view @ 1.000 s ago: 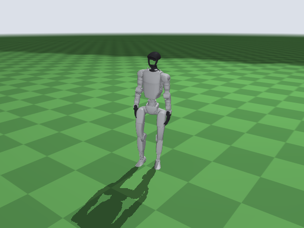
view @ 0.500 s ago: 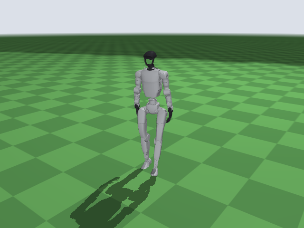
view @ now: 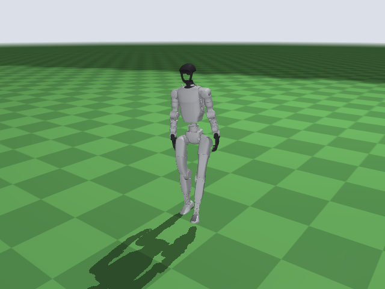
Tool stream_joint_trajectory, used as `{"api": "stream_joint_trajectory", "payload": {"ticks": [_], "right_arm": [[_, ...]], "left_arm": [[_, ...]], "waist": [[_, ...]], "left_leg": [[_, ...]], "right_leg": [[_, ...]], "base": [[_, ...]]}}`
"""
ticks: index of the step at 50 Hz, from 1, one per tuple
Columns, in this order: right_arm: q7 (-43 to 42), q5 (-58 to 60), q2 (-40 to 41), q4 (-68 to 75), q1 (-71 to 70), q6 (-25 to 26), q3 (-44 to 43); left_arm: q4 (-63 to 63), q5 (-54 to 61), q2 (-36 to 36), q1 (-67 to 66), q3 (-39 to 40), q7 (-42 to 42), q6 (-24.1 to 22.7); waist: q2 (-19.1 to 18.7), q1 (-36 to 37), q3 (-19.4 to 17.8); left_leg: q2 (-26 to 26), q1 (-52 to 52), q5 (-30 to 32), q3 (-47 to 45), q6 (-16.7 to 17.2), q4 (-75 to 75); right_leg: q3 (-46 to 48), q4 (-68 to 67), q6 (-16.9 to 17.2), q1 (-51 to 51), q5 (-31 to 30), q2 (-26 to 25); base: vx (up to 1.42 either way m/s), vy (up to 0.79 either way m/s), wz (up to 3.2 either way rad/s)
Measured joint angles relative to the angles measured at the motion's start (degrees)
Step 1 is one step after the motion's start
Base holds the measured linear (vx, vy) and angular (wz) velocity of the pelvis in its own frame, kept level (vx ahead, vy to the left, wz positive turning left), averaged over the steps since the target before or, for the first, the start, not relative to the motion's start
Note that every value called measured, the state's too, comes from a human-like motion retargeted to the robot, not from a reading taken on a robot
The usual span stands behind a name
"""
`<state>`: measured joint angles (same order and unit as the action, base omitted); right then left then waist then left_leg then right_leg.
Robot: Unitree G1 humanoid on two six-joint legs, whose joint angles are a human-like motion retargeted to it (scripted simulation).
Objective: In place motions
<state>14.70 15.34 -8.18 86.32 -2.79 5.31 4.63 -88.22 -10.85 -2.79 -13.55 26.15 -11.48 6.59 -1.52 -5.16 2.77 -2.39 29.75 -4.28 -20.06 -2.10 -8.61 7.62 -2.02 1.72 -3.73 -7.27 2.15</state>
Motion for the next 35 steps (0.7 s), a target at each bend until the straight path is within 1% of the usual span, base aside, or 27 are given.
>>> {"api": "stream_joint_trajectory", "payload": {"ticks": [3,5,7,10,12,13,15,17,18,20,23,27,30,35], "right_arm": [[-0.6,-0.1,-0.6,3.6,0.7,0.9,-1.2],[-1.2,0.1,-0.9,5.6,1.5,1.5,-2.1],[-1.9,0.1,-0.9,6.7,3.2,2.0,-2.7],[-2.6,0.0,-1.2,8.8,4.3,2.4,-4.3],[-3.0,0.0,-1.0,9.3,5.8,2.5,-4.1],[-3.0,0.1,-1.0,9.5,6.3,2.5,-4.1],[-3.0,0.8,-1.0,10.1,6.7,2.7,-4.1],[-2.9,2.6,-1.1,10.8,6.6,3.1,-4.2],[-3.0,3.2,-1.1,11.0,6.6,3.3,-4.2],[-3.5,3.6,-0.8,11.1,6.0,3.8,-3.8],[-3.9,1.7,0.2,10.3,4.7,3.0,-3.7],[-1.9,-0.5,1.1,8.0,3.3,2.2,-1.9],[-2.1,1.3,1.9,6.4,1.5,2.2,0.0],[-1.2,3.8,2.8,1.5,-1.3,0.5,3.7]], "left_arm": [[2.6,1.0,-0.7,1.9,-0.5,0.4,-0.2],[4.2,1.8,-1.1,3.5,-0.8,0.7,-0.4],[5.6,2.1,-1.2,4.4,-1.1,1.2,-0.9],[7.4,2.8,-1.9,7.5,-2.2,1.1,-1.0],[8.6,2.9,-1.7,8.0,-3.0,1.3,-1.6],[9.2,2.8,-1.7,8.3,-3.5,1.3,-1.8],[10.1,2.6,-1.7,8.9,-4.4,1.1,-2.2],[10.1,2.1,-1.6,9.1,-5.0,0.7,-2.4],[9.7,1.7,-1.4,9.2,-5.2,0.5,-2.4],[8.3,0.8,-1.2,9.7,-5.0,0.2,-2.4],[6.6,-0.2,-1.1,10.8,-5.5,-0.1,-2.0],[5.7,-1.3,-1.6,10.6,-6.7,-0.8,-1.8],[4.7,-1.4,-1.5,8.7,-5.9,-0.2,-2.0],[0.4,-0.9,-1.8,5.4,-3.3,-0.6,-1.3]], "waist": [[-1.5,-2.5,1.5],[-2.3,-4.2,2.9],[-1.9,-5.5,3.9],[-2.3,-7.2,5.3],[-1.8,-7.3,5.9],[-1.8,-7.3,6.2],[-2.6,-7.7,7.1],[-3.9,-9.2,8.9],[-4.6,-10.7,10.2],[-5.0,-13.0,11.7],[-4.0,-13.0,10.6],[-1.8,-10.2,9.3],[-0.6,-8.4,9.0],[-0.3,-8.2,8.9]], "left_leg": [[-0.5,-3.9,0.0,-1.3,1.2,-1.3],[-1.0,-6.3,0.2,-2.0,1.5,-3.3],[-0.4,-10.8,1.0,-2.3,1.4,-4.1],[0.1,-14.7,1.4,0.6,1.7,-7.6],[1.1,-20.2,2.9,1.5,2.6,-5.6],[1.1,-22.5,3.1,1.7,3.7,-4.6],[0.8,-26.2,-1.4,1.2,5.9,-0.9],[1.7,-26.8,-3.6,2.4,4.1,4.2],[2.5,-26.5,-3.0,3.9,3.3,6.6],[3.1,-25.0,-1.2,5.9,3.3,8.8],[4.2,-25.5,-0.6,6.3,2.6,10.1],[4.7,-25.8,-1.5,5.5,2.2,8.9],[5.2,-26.6,-2.0,4.2,1.8,9.0],[5.6,-27.8,-2.4,3.2,1.4,9.6]], "right_leg": [[1.2,0.5,-2.0,-0.7,-0.7,-1.1],[1.8,0.5,-3.2,-1.6,-0.6,-1.6],[2.0,0.7,-3.7,-1.8,-0.6,-1.1],[4.2,0.4,-4.0,-3.2,0.0,-0.9],[4.0,0.7,-4.2,-3.2,0.2,-0.9],[4.3,0.7,-4.3,-3.2,0.4,-1.1],[5.3,0.7,-4.4,-3.7,0.9,-2.2],[6.9,0.8,-4.3,-4.4,1.5,-3.1],[8.3,0.9,-4.2,-5.1,1.8,-3.0],[10.1,0.9,-4.0,-6.2,2.1,-2.4],[10.6,0.8,-3.7,-6.1,2.1,-1.6],[9.7,0.8,-3.4,-5.5,1.6,-0.9],[8.4,0.7,-3.3,-5.5,1.2,-0.6],[7.3,0.7,-2.7,-5.1,0.8,-0.5]], "base": [[0.06,-0.07,0.72],[0.07,-0.12,0.80],[0.10,-0.17,0.77],[0.07,-0.20,0.73],[0.14,-0.24,0.21],[0.20,-0.26,0.20],[0.20,-0.24,0.29],[0.26,-0.25,0.61],[0.26,-0.26,0.93],[0.12,-0.22,0.80],[0.01,-0.20,0.23],[0.12,-0.23,-0.15],[0.18,-0.12,-0.38],[0.20,-0.11,-0.21]]}}
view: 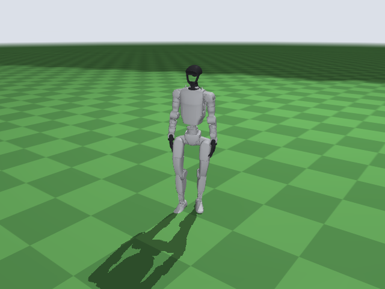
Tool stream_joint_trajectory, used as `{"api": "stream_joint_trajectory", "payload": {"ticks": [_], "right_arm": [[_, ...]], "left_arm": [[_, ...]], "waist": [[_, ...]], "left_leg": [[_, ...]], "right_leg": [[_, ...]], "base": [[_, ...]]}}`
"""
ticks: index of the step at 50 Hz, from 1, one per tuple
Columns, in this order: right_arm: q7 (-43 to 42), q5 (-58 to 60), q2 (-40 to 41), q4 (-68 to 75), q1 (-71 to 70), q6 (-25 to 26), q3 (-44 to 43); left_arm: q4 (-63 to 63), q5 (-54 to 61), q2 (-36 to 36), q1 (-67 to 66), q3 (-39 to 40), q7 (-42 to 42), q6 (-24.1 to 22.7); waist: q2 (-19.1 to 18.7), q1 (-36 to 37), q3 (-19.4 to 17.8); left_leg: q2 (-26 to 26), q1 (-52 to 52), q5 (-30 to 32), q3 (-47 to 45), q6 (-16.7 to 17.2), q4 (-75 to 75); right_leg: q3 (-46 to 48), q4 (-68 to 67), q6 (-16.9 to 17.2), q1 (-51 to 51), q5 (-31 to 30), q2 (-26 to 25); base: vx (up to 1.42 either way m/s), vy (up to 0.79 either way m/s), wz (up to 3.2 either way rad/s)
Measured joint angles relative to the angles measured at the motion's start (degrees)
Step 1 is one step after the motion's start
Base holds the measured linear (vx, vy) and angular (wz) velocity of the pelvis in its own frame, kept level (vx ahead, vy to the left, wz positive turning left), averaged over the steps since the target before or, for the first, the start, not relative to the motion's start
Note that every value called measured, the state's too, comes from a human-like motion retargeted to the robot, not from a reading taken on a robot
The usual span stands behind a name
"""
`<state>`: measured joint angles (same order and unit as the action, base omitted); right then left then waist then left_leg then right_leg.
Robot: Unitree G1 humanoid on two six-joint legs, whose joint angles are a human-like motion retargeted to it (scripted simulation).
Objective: In place motions
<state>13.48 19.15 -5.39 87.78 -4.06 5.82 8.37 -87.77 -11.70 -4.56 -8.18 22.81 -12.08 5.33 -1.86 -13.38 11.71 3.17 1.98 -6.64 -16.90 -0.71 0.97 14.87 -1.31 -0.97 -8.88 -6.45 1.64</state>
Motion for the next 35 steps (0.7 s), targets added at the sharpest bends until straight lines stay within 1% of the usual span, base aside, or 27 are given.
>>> {"api": "stream_joint_trajectory", "payload": {"ticks": [5,10,15,19,22,24,28,35], "right_arm": [[2.2,-0.6,1.0,-5.8,-0.6,-1.6,1.0],[2.9,-1.9,1.1,-6.7,-0.5,-2.1,1.2],[1.3,-2.0,0.6,-3.6,0.7,-1.6,0.3],[-2.4,-2.4,0.6,-0.5,1.8,-1.2,-1.7],[-4.6,-3.4,0.4,0.9,2.8,-1.2,-3.4],[-4.8,-4.0,0.2,1.2,3.5,-1.1,-4.6],[-4.2,-5.6,-0.4,1.6,4.6,-1.3,-6.4],[-3.3,-7.0,-1.0,1.7,4.3,-0.7,-7.2]], "left_arm": [[-3.8,-0.5,-1.0,-2.1,1.5,0.5,1.7],[-3.7,-1.0,-1.3,-3.5,2.3,0.3,1.8],[-2.8,-1.1,-1.4,-2.7,2.2,0.2,1.7],[-1.3,-0.7,-1.6,-1.0,1.8,-0.2,1.4],[-0.6,0.1,-1.9,0.3,1.2,0.1,0.8],[-1.1,0.3,-2.3,1.3,0.6,0.5,0.7],[-2.8,-0.5,-3.2,2.9,-1.2,1.5,1.0],[-2.8,-2.3,-4.7,5.9,-5.1,1.4,1.2]], "waist": [[0.9,0.5,-0.6],[1.6,1.5,-1.0],[1.8,1.4,-0.7],[1.4,0.7,-1.2],[0.4,-0.4,-2.1],[0.3,-1.8,-2.4],[0.8,-3.8,-3.2],[0.8,-8.5,-7.9]], "left_leg": [[0.6,-0.9,-0.5,-0.4,-0.7,-0.1],[1.1,-1.8,-1.2,-0.7,-1.2,-0.2],[1.4,-1.7,-1.7,0.9,-1.8,-0.4],[0.5,-1.0,-2.1,2.6,-2.2,-1.2],[-1.0,-0.9,-2.2,3.4,-2.6,-1.7],[-1.1,-0.8,-2.1,4.2,-3.1,-1.8],[-0.5,-1.7,-2.2,3.9,-3.8,-1.5],[-1.9,-4.2,-2.0,3.2,-4.1,-1.3]], "right_leg": [[-0.6,-0.4,0.7,0.5,0.1,0.5],[-1.2,-1.3,1.4,0.9,0.7,1.0],[0.1,-3.1,2.4,1.1,1.9,1.6],[1.5,-8.4,2.5,-0.4,3.0,1.9],[0.8,-14.1,1.8,-3.2,2.4,1.7],[-0.2,-14.8,2.7,-5.3,2.1,1.6],[-1.7,-10.3,2.2,-10.3,2.5,0.9],[-0.5,-4.9,0.5,-21.3,3.3,-0.8]], "base": [[0.20,-0.12,-0.09],[0.23,-0.11,-0.07],[0.27,-0.13,0.22],[0.23,-0.15,0.29],[0.13,-0.11,0.20],[0.12,-0.09,0.27],[0.06,-0.05,-0.03],[-0.09,0.04,-0.05]]}}
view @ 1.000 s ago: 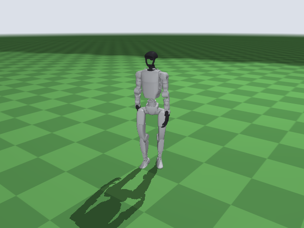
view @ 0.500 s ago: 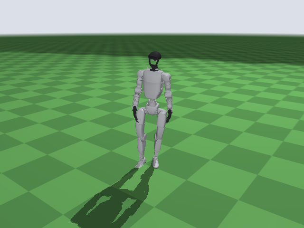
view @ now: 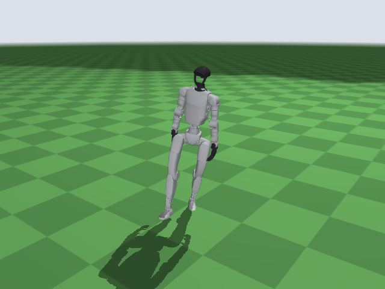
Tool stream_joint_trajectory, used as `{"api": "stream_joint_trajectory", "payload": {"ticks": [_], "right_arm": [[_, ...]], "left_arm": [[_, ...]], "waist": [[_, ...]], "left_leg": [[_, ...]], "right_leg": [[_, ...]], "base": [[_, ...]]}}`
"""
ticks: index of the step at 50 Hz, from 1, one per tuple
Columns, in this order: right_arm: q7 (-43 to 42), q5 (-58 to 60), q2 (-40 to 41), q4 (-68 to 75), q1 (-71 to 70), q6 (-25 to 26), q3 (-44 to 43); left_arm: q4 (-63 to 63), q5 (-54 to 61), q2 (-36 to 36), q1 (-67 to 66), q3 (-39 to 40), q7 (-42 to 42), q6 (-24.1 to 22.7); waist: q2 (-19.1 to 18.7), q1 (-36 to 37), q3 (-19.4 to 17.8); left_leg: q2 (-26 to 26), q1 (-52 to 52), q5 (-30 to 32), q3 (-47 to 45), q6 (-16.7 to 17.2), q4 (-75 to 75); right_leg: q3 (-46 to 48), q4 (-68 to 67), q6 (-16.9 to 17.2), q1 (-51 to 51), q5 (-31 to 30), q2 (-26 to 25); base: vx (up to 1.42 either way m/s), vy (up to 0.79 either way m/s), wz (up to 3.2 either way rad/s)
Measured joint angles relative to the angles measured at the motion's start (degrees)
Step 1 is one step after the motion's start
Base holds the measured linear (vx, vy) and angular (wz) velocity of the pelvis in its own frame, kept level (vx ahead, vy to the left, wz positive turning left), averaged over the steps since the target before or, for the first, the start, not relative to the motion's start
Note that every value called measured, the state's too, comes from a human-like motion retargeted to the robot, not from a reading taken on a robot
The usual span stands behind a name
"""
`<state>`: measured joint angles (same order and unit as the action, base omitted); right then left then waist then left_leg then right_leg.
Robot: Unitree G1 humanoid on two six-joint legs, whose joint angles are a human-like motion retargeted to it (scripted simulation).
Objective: In place motions
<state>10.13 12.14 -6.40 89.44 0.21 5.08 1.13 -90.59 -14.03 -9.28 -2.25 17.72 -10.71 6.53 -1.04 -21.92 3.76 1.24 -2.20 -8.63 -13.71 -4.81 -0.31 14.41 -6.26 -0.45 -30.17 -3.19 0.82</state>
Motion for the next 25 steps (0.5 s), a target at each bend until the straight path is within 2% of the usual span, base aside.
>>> {"api": "stream_joint_trajectory", "payload": {"ticks": [6,12,18,25], "right_arm": [[2.8,1.5,0.4,-0.1,0.6,0.0,-0.1],[3.7,-0.3,1.0,2.3,1.5,-0.6,-0.6],[4.3,-0.9,1.1,3.0,1.3,-0.6,0.0],[2.7,-0.5,1.1,1.4,-0.3,-1.0,1.1]], "left_arm": [[0.0,0.4,-0.1,2.9,-1.4,-0.1,0.0],[2.2,1.4,1.2,3.6,-2.1,0.3,-1.3],[2.9,2.0,2.9,2.4,-1.2,-0.6,-1.9],[0.0,0.5,3.2,-0.6,0.6,0.1,-1.4]], "waist": [[-1.1,-4.5,-2.8],[-0.9,-4.2,-2.8],[-0.7,-2.6,-1.6],[-1.7,0.2,2.5]], "left_leg": [[-1.8,-0.2,1.2,1.6,-0.9,0.7],[-1.6,-0.3,1.7,0.8,-1.5,1.5],[-1.0,0.0,1.5,-1.2,-0.9,1.8],[-1.2,2.9,1.1,-4.9,0.5,2.0]], "right_leg": [[-0.3,0.3,-0.9,-7.9,0.0,0.7],[-0.2,0.4,-1.3,-9.7,0.1,1.6],[-0.1,-2.3,-0.9,-3.6,-0.6,1.8],[-1.8,-9.4,0.1,6.9,-2.4,1.6]], "base": [[-0.11,0.15,0.24],[-0.01,0.11,-0.10],[-0.01,0.09,-0.32],[-0.05,0.10,-0.51]]}}
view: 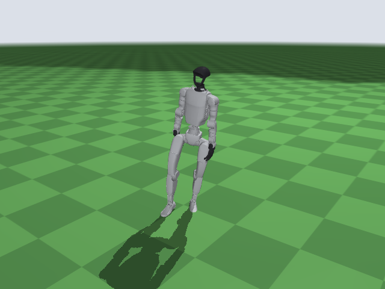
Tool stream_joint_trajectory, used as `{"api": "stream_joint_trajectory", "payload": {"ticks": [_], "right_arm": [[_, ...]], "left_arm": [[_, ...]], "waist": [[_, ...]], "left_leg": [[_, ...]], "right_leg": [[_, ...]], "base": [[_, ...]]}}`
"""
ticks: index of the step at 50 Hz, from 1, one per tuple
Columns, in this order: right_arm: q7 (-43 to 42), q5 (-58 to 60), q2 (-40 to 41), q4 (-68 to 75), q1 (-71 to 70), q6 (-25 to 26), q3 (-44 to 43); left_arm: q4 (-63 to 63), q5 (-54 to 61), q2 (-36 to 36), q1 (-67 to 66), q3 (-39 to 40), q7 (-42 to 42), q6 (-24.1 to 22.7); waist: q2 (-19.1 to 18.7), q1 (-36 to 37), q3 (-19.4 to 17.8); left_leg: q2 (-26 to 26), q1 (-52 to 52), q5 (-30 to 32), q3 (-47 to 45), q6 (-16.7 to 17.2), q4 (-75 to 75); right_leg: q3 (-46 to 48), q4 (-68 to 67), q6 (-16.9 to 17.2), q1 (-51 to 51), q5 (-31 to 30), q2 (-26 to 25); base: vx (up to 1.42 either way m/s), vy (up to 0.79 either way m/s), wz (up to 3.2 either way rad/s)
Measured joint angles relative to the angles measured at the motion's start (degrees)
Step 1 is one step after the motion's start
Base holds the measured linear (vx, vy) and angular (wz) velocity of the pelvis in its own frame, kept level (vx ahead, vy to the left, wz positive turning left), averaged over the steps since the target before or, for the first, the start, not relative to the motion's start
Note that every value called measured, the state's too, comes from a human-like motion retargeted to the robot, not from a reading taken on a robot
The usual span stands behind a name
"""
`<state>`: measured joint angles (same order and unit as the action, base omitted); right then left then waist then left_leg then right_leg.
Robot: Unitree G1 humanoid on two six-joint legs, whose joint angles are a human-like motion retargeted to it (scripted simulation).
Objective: In place motions
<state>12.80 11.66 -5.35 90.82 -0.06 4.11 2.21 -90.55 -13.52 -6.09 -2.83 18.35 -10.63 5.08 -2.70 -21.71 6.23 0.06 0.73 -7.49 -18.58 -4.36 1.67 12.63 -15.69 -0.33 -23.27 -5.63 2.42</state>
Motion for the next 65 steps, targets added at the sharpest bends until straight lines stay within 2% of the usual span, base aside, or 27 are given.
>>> {"api": "stream_joint_trajectory", "payload": {"ticks": [5,7,10,13,20,26,28,30,34,47,52,55,57,60,63,65], "right_arm": [[-0.7,0.5,0.2,-2.4,-0.8,-0.4,1.1],[-0.4,0.8,0.4,-3.4,-1.5,-0.3,1.5],[0.1,1.4,0.6,-4.3,-1.8,0.0,2.2],[1.5,2.4,0.7,-4.6,-2.1,0.4,2.9],[1.6,5.3,0.1,-5.3,-3.4,0.1,4.9],[0.9,4.8,0.0,-2.5,-2.2,0.5,4.4],[0.9,4.8,-0.2,-0.8,-1.8,0.9,4.1],[0.5,5.3,-0.3,0.6,-1.4,1.4,4.3],[-0.6,6.7,-0.6,2.3,-0.5,2.4,3.2],[1.0,7.1,-1.1,1.4,0.2,2.7,2.8],[1.1,4.2,-1.5,2.6,-2.1,2.3,4.1],[1.6,3.2,-2.1,3.8,-4.8,2.7,5.5],[1.8,3.3,-2.5,4.6,-6.2,2.9,7.0],[0.9,4.2,-2.8,5.3,-7.7,2.9,8.5],[1.3,4.3,-2.7,4.0,-8.9,1.7,9.7],[2.5,3.8,-2.6,2.6,-10.2,1.0,10.4]], "left_arm": [[-1.7,-0.5,0.0,-3.1,0.9,1.3,0.0],[-2.2,-1.0,-0.5,-3.7,1.6,1.6,0.1],[-2.4,-1.5,-0.9,-5.1,2.4,1.8,0.1],[-2.8,-0.8,-1.5,-5.1,2.7,2.3,0.5],[-0.6,3.6,0.2,-2.8,2.4,1.1,-0.3],[1.8,2.5,1.4,0.4,0.0,0.9,-0.3],[3.1,2.2,1.9,1.1,-1.1,0.3,-0.6],[4.4,2.0,2.3,1.6,-1.3,-0.4,-0.9],[5.7,2.5,3.3,1.9,-2.6,-0.9,-1.5],[0.5,1.4,0.9,-1.4,-0.5,0.7,-0.7],[1.9,2.1,0.2,-3.7,0.6,0.4,-0.2],[4.1,2.8,0.4,-3.7,0.8,0.1,0.0],[5.1,2.8,0.7,-3.6,1.3,0.0,-0.1],[6.1,3.1,1.5,-3.8,1.3,-0.3,-0.5],[7.5,3.5,1.6,-3.5,1.1,-0.8,-1.0],[8.3,3.6,1.2,-2.7,0.7,-1.3,-1.2]], "waist": [[-0.9,1.8,2.6],[-0.5,1.9,4.2],[0.4,2.1,6.1],[1.7,5.2,7.2],[0.7,3.6,5.3],[0.3,2.3,4.9],[0.8,4.7,5.3],[1.6,10.3,5.9],[0.4,3.1,5.6],[-0.8,3.6,6.4],[-0.1,5.7,3.4],[2.3,8.1,0.4],[2.4,9.6,-1.0],[1.3,12.0,-3.1],[1.6,15.5,-7.9],[1.0,15.9,-11.6]], "left_leg": [[-0.1,1.3,-0.4,-2.9,1.3,0.1],[1.0,1.9,0.1,-3.6,1.5,1.1],[2.8,1.8,0.3,-4.3,2.2,2.0],[3.6,1.9,0.5,-7.4,2.7,2.3],[2.5,2.0,1.8,-6.7,3.3,2.2],[1.9,2.0,2.8,-4.9,3.6,1.8],[1.8,1.9,2.9,-6.6,3.9,1.9],[1.2,1.3,2.5,-11.9,4.5,2.2],[1.2,2.6,3.9,-3.6,4.3,1.6],[-1.1,3.4,4.8,-3.9,5.7,0.2],[-3.0,4.5,4.2,-5.5,5.3,-7.4],[-2.9,10.0,5.7,-4.9,0.2,-19.6],[-3.0,13.0,5.0,-4.5,1.3,-21.4],[-1.8,18.8,4.2,-2.7,2.4,-16.4],[-1.4,25.0,2.4,-1.2,2.3,-9.9],[-0.3,29.5,1.5,3.8,1.5,-7.0]], "right_leg": [[-5.0,1.2,2.0,9.6,-1.7,-2.0],[-4.0,2.1,3.4,11.8,0.7,-1.0],[2.9,8.3,1.6,15.0,3.7,0.8],[-2.1,12.1,0.5,14.8,1.7,-0.2],[-1.6,13.0,-0.1,14.9,1.1,-1.1],[0.0,13.9,-0.9,16.3,1.1,-1.7],[-1.7,14.1,-1.5,16.4,1.3,-2.4],[-6.7,13.9,-2.0,16.1,1.6,-3.7],[1.1,14.0,-1.8,16.4,1.5,-2.3],[0.9,13.7,-2.6,16.0,1.6,-4.0],[-0.4,12.3,-2.6,17.0,1.5,-3.7],[-1.9,11.2,-2.1,17.8,1.7,-0.9],[-2.1,10.6,-2.5,18.2,1.8,-0.6],[-1.4,9.4,-3.8,19.1,2.4,-1.4],[-1.6,8.8,-5.2,21.8,2.8,-1.9],[0.6,9.0,-6.3,24.2,3.0,-3.0]], "base": [[-0.10,0.12,-0.57],[-0.16,0.15,-0.23],[-0.14,0.16,-0.28],[-0.26,0.19,-0.69],[-0.26,0.17,0.12],[-0.11,0.14,0.28],[-0.08,0.10,-0.80],[-0.09,0.09,-1.40],[-0.11,0.09,1.39],[-0.05,0.05,-0.02],[-0.14,0.16,-0.21],[-0.20,0.20,-0.16],[-0.09,0.18,-0.02],[-0.07,0.12,0.12],[-0.09,-0.06,-0.02],[-0.10,-0.11,0.30]]}}
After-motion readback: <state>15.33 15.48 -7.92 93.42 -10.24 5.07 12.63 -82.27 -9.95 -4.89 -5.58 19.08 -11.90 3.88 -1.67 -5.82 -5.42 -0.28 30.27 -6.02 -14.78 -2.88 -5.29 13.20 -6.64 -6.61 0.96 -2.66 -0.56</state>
